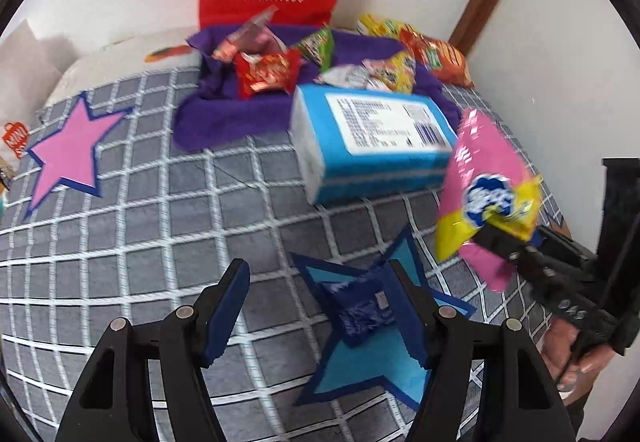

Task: Organize snacks
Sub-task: 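Close left tool on the blue candy while right tool grasps the pink-yellow bag, then lift and carry the blue candy and pink-yellow bag over the purple towel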

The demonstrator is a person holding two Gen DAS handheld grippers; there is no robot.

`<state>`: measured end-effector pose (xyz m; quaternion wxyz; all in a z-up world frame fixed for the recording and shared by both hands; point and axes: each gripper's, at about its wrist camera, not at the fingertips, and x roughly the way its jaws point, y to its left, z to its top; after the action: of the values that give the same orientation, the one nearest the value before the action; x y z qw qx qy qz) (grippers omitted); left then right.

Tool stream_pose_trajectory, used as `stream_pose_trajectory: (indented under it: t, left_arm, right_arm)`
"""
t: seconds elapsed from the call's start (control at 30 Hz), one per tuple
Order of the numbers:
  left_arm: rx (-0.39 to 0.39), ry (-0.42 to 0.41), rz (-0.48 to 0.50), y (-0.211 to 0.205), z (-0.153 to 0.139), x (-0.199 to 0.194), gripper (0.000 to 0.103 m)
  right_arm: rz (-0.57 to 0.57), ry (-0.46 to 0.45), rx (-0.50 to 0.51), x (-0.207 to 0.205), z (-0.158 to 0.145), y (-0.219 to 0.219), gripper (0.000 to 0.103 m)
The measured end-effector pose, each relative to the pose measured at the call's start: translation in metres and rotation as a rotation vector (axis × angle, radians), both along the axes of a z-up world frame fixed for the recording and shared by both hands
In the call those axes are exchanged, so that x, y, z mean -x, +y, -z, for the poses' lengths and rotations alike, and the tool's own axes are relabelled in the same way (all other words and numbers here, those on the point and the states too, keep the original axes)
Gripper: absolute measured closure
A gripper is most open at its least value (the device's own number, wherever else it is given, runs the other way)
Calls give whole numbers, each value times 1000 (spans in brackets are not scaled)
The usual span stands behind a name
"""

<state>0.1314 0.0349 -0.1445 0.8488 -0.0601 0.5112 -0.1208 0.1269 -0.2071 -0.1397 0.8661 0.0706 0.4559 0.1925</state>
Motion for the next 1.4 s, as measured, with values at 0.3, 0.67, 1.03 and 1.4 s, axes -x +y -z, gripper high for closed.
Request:
stream_pose_trajectory:
  t: [0.3,0.67,1.03,1.4]
  left_arm:
    - [-15,98,33,-43,40,7,36]
    - [-186,-17,23,-80,46,15,38]
    - [-73,22,7,-51,35,11,80]
    - [-30,-22,-4,-34,2,11,81]
  right_arm:
    - [77,-1,14,23,0,-38,58]
    - [106,23,-18,31,11,-54,58]
    - [106,30,-13,29,7,-54,58]
    - [93,10,6,19,-16,-45,58]
